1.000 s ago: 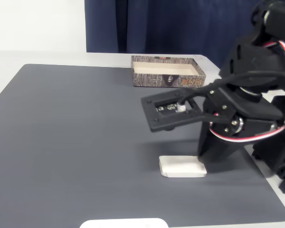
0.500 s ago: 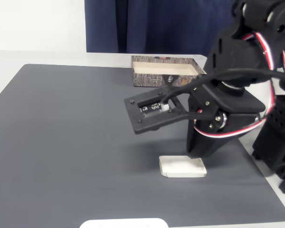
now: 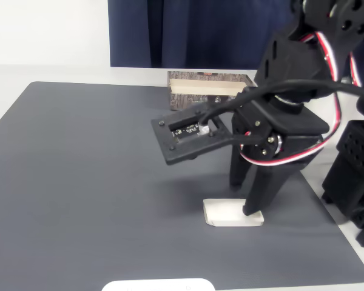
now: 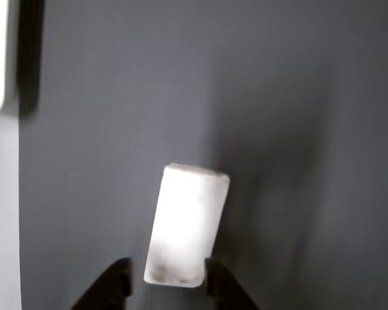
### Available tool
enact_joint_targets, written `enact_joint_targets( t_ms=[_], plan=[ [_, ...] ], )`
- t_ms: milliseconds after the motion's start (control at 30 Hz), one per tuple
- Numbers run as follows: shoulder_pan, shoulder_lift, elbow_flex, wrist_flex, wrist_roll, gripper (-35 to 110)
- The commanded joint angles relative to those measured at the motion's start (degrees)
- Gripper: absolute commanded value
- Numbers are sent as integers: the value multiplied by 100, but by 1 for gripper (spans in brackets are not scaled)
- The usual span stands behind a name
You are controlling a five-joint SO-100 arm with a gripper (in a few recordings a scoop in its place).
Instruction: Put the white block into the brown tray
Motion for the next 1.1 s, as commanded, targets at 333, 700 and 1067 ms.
enact_joint_targets(
  t_ms=[333,700,1067],
  plan=[
    [352,-334,-404,105,-62,36],
    [492,-668,-659,105,-123,40],
    [483,-800,-589,97,-35,43]
  ],
)
